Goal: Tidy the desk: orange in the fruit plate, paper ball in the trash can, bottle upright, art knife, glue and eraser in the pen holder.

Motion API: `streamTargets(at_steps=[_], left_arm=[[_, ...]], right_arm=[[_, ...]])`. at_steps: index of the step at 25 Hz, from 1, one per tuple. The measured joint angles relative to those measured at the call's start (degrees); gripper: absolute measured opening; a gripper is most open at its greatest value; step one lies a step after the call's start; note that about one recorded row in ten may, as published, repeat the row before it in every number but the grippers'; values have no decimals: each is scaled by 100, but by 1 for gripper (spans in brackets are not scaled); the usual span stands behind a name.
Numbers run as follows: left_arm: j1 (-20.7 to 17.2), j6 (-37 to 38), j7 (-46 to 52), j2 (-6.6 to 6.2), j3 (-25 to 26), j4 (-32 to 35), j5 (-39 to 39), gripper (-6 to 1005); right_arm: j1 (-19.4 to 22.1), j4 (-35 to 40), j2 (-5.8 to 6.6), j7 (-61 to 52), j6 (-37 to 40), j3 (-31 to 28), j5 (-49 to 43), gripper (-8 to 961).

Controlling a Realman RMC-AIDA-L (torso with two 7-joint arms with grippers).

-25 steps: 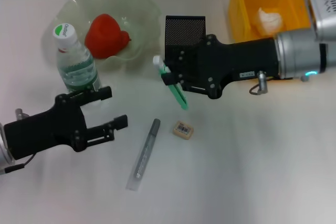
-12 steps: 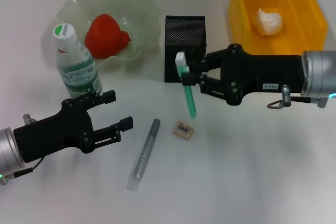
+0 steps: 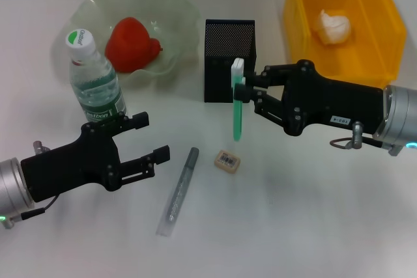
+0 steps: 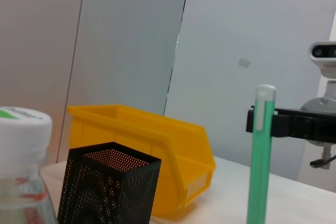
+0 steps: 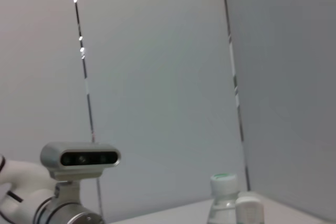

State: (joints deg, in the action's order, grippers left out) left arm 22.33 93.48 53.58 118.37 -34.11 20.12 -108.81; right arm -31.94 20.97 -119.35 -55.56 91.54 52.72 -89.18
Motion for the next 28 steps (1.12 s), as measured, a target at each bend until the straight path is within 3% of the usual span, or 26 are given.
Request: streamTargets(at_steps=[8,21,28], left_arm=[[20,19,-3,-3,-19,0,-33,785],[103,-104,167,-24,12,15,-29,785],[105,-130,224,-25,26,11,-4,785]], right_arm=[[43,-170,-13,905,46,10,155,173],[71,-458,-28,4658,287,-39,770,173],[-87,-628,-29,5338,219,-43,934,172]])
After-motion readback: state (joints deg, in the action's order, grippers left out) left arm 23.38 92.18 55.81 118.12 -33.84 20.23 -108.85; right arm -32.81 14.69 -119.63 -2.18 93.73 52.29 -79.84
